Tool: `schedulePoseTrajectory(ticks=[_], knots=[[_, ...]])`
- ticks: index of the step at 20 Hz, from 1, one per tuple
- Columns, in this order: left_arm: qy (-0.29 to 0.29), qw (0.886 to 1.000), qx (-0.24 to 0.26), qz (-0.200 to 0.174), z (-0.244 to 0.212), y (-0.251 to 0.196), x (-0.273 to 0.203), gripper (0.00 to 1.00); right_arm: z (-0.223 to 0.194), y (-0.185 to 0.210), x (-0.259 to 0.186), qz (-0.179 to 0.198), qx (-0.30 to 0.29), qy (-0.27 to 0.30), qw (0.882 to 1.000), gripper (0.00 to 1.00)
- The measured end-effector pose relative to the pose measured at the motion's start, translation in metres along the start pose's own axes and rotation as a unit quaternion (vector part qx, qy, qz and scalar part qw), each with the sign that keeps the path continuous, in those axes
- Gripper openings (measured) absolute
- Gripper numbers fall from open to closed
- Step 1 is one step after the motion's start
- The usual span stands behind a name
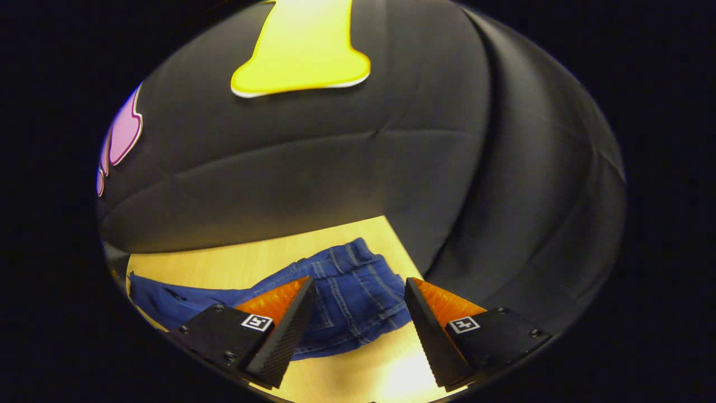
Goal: Grasp the waist and the cuffs of the jeans and fold them to make the two legs overlap; first hold the waist and fold one-third of the jeans toward the cuffs, then hold the cuffs and fold the remaining one-third in the same direction to finish folding.
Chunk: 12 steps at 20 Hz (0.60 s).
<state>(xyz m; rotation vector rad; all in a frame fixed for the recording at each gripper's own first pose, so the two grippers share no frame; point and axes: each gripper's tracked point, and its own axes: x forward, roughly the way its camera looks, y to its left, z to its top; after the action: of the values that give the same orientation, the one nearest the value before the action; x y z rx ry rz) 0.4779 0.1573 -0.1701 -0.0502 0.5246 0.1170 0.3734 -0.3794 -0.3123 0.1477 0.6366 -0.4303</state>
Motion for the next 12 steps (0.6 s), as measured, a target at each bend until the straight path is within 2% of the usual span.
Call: schedulePoseTrajectory(ticks=[3, 5, 6, 9, 12], knots=[[-0.029, 0.999, -0.017, -0.012, 0.002, 0.005, 0.003, 0.97, -0.015, -0.005, -0.008, -0.024, 0.04, -0.002, 0.999, 0.98], [-0.04, 0.999, -0.024, -0.018, 0.0, 0.003, 0.008, 0.98, -0.041, -0.009, 0.009, -0.037, 0.087, 0.023, 0.995, 0.99], [-0.045, 0.998, -0.037, -0.036, 0.001, 0.001, 0.011, 0.98, -0.045, -0.017, 0.011, -0.058, 0.104, 0.03, 0.992, 0.99], [-0.053, 0.998, -0.016, -0.017, 0.004, 0.002, 0.008, 0.98, -0.039, -0.026, 0.02, -0.086, 0.126, 0.015, 0.988, 0.99], [-0.056, 0.997, -0.027, -0.046, 0.004, -0.001, 0.008, 0.98, -0.043, -0.027, 0.016, -0.097, 0.171, 0.031, 0.98, 0.99]])
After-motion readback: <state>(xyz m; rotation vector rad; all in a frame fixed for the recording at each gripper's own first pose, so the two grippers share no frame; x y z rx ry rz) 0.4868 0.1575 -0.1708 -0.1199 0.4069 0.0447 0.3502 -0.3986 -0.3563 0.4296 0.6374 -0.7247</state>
